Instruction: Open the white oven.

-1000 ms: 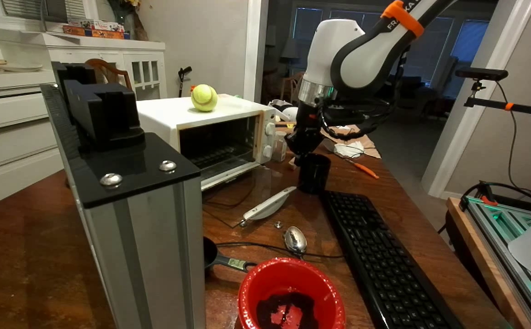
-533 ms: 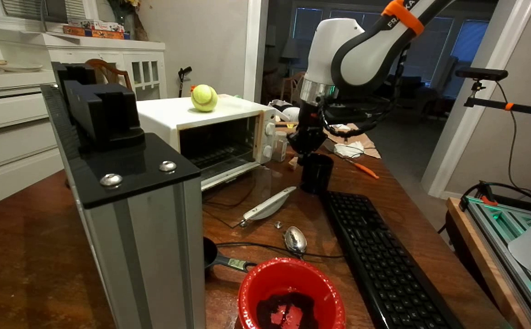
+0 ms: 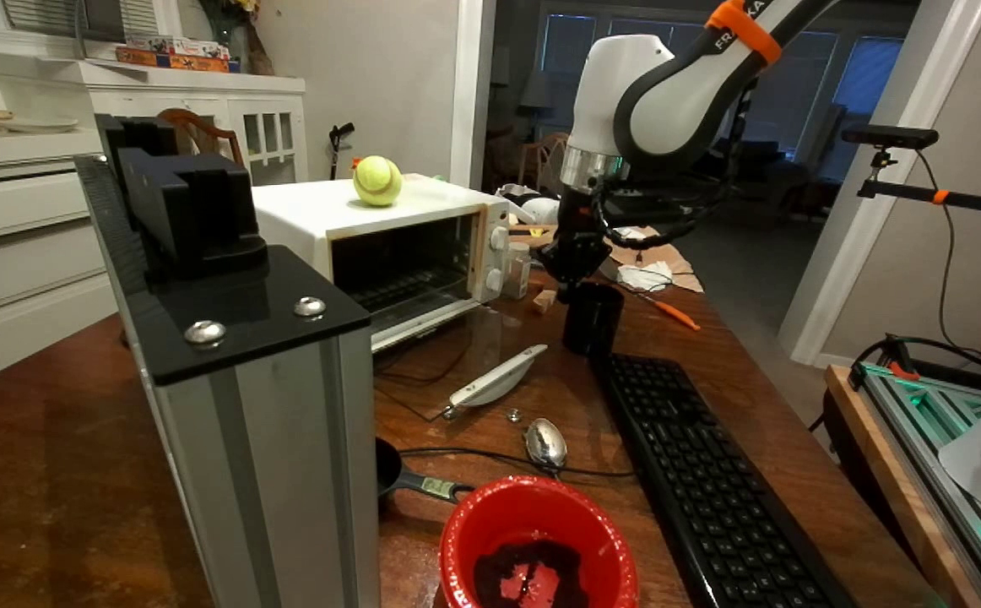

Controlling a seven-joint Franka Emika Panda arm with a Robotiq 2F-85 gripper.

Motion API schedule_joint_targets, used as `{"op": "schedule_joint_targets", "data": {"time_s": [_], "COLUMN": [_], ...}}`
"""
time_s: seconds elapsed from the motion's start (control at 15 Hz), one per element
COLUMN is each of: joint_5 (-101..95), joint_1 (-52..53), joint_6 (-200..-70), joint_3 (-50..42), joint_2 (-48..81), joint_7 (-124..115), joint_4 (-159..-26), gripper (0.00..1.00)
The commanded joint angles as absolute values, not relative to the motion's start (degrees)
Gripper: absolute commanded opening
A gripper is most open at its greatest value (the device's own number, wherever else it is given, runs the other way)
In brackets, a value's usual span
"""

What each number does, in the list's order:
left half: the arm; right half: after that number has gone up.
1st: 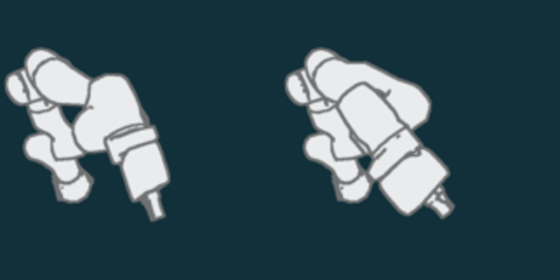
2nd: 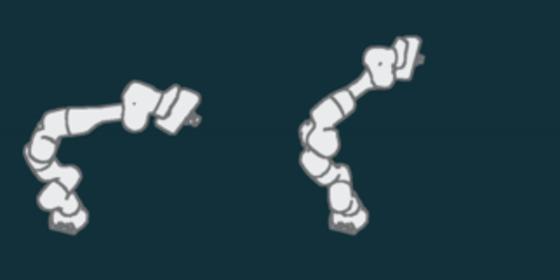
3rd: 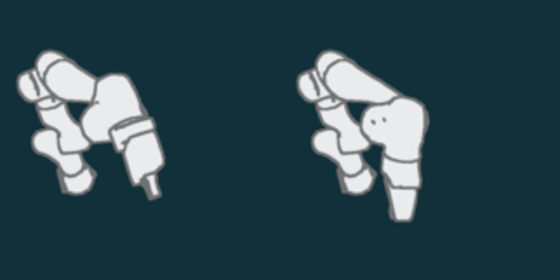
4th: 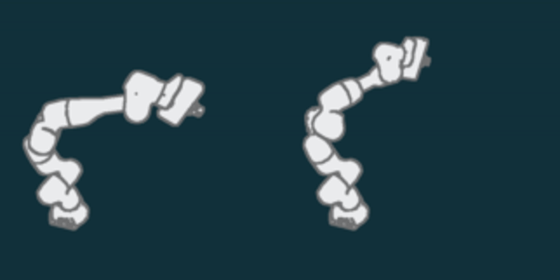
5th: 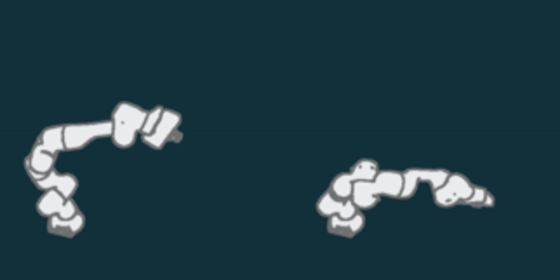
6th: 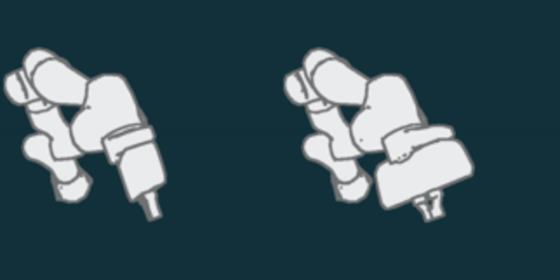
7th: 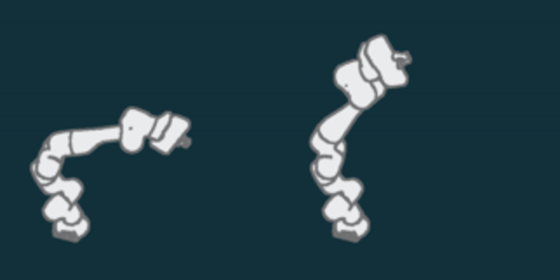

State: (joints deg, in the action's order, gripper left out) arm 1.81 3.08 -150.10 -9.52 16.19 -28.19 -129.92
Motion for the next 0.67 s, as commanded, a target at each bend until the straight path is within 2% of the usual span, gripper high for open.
{"op": "schedule_joint_targets", "data": {"time_s": [0.0,0.6], "joint_5": [1.06,3.15], "joint_1": [2.39,3.07], "joint_6": [-148.13,-149.58], "joint_3": [-9.73,-6.50], "joint_2": [14.15,12.58], "joint_7": [-28.77,-28.25], "joint_4": [-131.73,-131.50], "gripper": [0.00,0.00]}}
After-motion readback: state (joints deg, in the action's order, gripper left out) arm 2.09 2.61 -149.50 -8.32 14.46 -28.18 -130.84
